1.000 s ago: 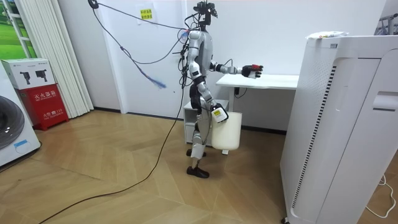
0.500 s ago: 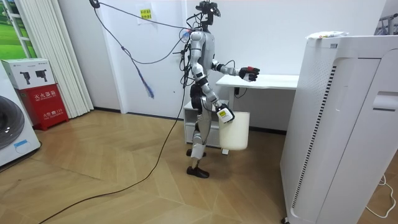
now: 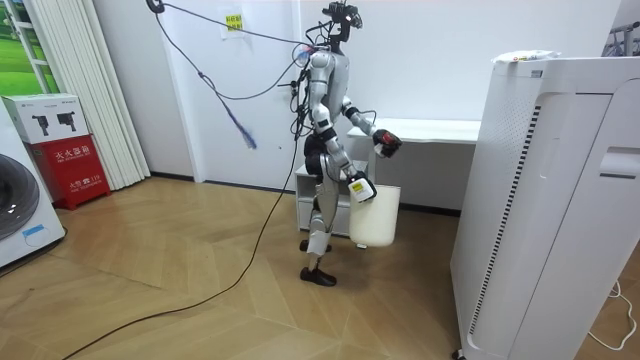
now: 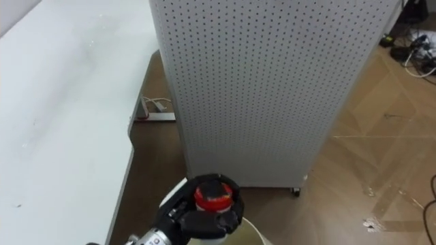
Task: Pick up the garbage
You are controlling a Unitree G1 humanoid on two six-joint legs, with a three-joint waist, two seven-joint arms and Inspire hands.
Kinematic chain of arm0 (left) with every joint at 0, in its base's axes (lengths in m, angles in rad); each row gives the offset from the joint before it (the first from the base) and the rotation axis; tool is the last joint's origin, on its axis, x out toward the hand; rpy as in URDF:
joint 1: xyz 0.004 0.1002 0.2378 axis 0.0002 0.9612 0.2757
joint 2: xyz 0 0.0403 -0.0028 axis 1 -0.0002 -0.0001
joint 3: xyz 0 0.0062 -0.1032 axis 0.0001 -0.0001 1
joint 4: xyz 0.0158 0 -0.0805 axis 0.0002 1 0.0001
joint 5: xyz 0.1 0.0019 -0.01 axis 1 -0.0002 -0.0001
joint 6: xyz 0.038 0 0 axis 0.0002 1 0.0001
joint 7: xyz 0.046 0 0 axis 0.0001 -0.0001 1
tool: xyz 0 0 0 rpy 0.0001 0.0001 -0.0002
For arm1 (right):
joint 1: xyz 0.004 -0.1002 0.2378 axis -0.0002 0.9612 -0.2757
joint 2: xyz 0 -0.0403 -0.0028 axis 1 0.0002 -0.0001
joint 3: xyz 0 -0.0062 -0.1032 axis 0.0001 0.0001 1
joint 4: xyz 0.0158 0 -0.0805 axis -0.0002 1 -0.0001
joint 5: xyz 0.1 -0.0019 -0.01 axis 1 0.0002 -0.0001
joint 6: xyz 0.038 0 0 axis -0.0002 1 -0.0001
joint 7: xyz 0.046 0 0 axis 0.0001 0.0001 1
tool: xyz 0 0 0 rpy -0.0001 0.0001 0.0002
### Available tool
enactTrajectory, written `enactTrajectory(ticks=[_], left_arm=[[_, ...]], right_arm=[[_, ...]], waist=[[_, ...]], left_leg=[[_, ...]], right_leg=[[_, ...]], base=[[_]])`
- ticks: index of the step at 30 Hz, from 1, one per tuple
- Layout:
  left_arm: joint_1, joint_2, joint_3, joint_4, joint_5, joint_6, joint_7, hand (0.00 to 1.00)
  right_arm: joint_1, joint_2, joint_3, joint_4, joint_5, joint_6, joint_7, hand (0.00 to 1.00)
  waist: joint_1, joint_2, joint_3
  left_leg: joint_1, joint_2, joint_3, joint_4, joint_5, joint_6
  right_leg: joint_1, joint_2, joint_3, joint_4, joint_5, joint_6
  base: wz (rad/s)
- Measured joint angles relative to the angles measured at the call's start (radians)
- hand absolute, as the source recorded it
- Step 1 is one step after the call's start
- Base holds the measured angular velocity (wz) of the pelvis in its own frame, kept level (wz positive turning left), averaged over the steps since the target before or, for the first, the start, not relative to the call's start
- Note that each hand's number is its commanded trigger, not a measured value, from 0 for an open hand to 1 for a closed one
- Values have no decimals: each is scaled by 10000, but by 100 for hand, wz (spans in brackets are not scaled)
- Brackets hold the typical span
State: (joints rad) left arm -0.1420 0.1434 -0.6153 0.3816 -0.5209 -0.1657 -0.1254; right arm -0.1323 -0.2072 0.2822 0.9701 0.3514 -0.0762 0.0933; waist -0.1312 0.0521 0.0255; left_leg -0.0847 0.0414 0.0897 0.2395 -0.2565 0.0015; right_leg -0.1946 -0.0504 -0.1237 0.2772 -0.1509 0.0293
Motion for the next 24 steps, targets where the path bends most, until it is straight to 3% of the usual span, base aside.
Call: enactTrajectory(ticks=[8, 14, 24], left_arm=[[50, -32, -269, 825, 8, 6, -442, 0], [171, -28, -571, 836, 15, 5, -842, 0], [250, -82, -739, 821, 12, 6, -867, 0]], right_arm=[[28, -58, 10, 65, 3, -8, -76, 100], [40, -27, 114, 136, -5, 20, 0, 100], [249, -237, 87, 56, 403, -21, -317, 100]], waist=[[-36, -14, 19], [-21, -11, 27], [-118, -63, 60]], left_leg=[[33, -10, 39, -36, 5, -5], [54, -11, 76, -37, 5, -5], [221, -12, 503, -14, 5, -4]], right_leg=[[-7, -2, 97, 24, -2, 0], [-7, -10, 98, 44, -4, 2], [-25, -30, 155, 164, -3, 1]], base=[[-3], [0], [-8]])
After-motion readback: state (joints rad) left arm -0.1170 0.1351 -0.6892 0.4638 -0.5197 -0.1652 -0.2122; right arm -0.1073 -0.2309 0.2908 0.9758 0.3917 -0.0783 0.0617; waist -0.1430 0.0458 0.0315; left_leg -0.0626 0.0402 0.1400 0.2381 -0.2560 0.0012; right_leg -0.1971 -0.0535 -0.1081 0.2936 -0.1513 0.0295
